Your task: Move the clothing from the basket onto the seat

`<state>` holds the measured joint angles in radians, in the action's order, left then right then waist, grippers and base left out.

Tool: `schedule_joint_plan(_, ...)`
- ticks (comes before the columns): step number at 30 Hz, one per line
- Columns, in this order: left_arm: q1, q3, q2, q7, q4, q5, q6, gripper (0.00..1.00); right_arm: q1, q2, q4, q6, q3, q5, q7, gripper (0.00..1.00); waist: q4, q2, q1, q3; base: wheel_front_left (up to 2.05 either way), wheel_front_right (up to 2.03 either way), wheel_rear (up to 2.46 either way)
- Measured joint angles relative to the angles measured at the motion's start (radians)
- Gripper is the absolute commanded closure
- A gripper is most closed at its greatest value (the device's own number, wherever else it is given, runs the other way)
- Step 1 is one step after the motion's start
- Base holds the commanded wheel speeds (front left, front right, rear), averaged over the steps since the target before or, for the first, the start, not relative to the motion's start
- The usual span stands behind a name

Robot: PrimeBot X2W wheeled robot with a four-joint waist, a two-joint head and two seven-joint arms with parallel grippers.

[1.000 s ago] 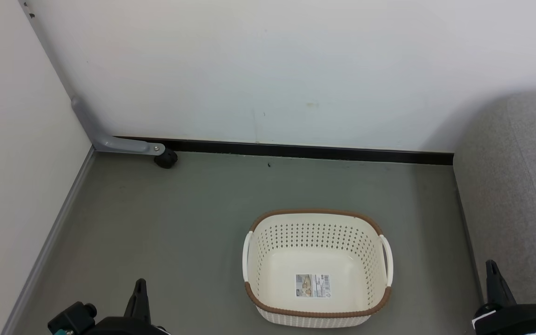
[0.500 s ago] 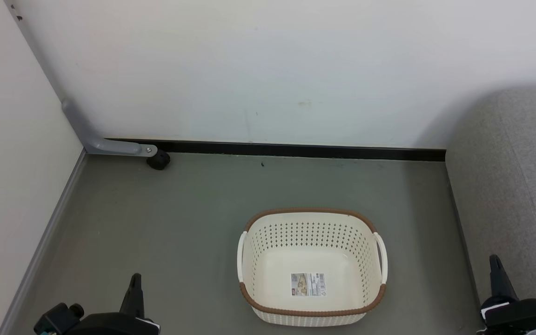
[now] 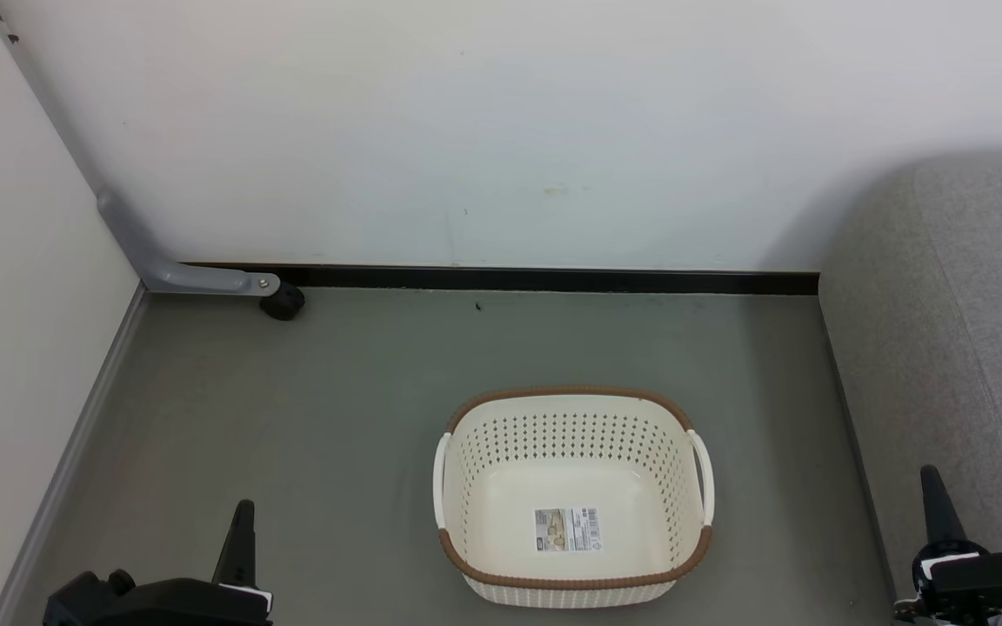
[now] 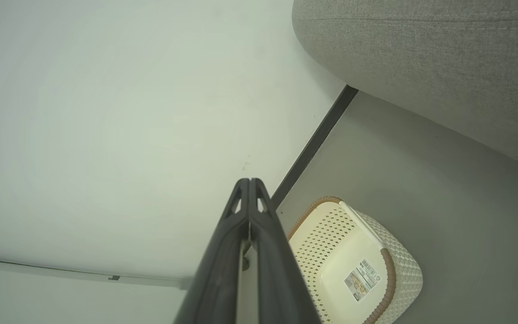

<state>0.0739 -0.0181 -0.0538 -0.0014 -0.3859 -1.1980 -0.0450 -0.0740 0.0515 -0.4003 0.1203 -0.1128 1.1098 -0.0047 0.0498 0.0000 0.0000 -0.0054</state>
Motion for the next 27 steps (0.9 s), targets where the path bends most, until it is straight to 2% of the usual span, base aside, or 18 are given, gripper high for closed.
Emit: schedule_joint_plan(27, 0.001, 0.083, 0.009, 0.090, 0.062, -0.313, -0.062, 1.00, -0.004, -0.006, 0.074, 0.000, -0.020, 0.386, 0.094, 1.00, -0.040, 0.0000, 0.0000, 0.006, 0.00, 0.00, 0.00)
